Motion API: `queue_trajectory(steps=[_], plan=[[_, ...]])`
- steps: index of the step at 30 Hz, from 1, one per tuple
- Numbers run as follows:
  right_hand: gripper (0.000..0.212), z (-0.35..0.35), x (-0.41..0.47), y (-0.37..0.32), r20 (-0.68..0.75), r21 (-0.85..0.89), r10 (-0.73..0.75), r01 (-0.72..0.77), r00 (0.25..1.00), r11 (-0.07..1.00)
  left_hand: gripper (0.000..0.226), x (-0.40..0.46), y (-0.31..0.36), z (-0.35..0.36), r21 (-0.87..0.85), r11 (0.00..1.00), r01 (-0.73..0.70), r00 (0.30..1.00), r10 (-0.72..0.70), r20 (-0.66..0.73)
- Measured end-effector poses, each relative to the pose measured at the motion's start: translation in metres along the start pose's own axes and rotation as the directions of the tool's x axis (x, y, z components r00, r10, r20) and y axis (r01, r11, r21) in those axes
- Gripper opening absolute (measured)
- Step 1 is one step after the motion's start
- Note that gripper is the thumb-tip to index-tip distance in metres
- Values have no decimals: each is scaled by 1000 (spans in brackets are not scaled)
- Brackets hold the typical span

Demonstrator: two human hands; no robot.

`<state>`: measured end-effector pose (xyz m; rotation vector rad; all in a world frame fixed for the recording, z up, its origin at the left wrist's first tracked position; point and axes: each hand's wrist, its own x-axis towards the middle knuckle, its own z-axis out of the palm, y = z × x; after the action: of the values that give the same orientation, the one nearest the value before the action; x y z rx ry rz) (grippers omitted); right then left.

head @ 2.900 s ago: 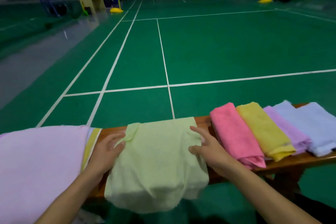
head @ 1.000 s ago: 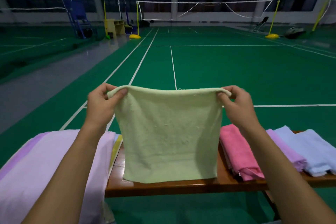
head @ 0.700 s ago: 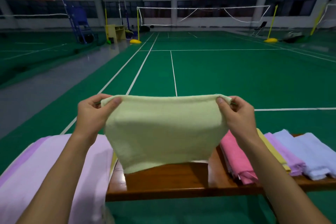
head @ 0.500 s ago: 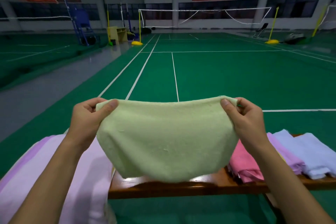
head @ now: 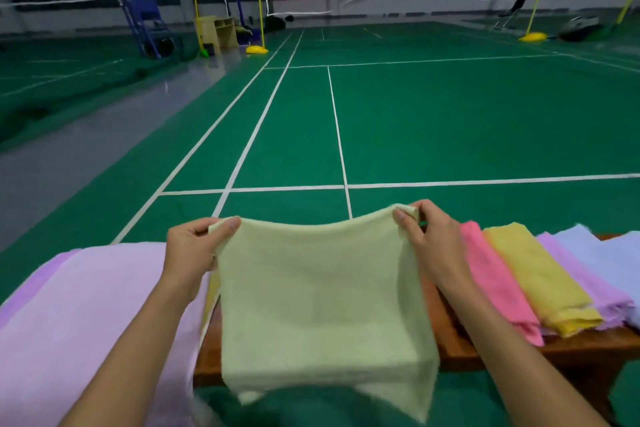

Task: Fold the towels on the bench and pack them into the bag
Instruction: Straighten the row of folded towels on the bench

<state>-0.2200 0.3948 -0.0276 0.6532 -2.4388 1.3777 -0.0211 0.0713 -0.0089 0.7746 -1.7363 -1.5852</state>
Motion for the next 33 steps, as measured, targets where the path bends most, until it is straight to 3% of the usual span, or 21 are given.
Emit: queue_trajectory(steps=[5, 9, 12, 15, 18, 20, 24, 28, 33], plan=[[24, 37, 18, 27, -18, -185, 30, -32, 999, 982, 22, 33, -41, 24, -85, 990, 111, 991, -117, -67], [34, 61, 24, 41, -24, -343, 81, -84, 996, 936, 17, 44, -58, 47, -113, 986, 122, 985, -134, -105], [48, 75, 23, 50, 8, -332, 173, -160, 985, 930, 19, 53, -71, 49, -114, 988, 100, 987, -113, -111], [33, 82, 19, 46, 70, -268, 235, -209, 969, 941, 36, 55, -77, 43, 31, 999, 32, 998, -30, -53], [47, 77, 13, 44, 142, -316, 291, -235, 946, 919, 45, 51, -77, 37, 49, 999, 12, 999, -10, -46], [45, 68, 6, 47, 167, -362, 327, -251, 930, 898, 40, 48, -77, 33, 55, 998, 14, 999, -12, -37], [29, 48, -11, 55, 218, -385, 378, -276, 900, 881, 30, 35, -71, 31, 74, 997, 17, 998, -22, 64], [25, 28, -39, 56, 296, -403, 391, -257, 871, 878, 24, 5, -68, 39, 204, 979, -15, 969, -35, 243], [39, 9, -61, 53, 454, -478, 528, -304, 717, 824, 20, -35, -65, 62, 279, 960, -6, 889, -123, 441]])
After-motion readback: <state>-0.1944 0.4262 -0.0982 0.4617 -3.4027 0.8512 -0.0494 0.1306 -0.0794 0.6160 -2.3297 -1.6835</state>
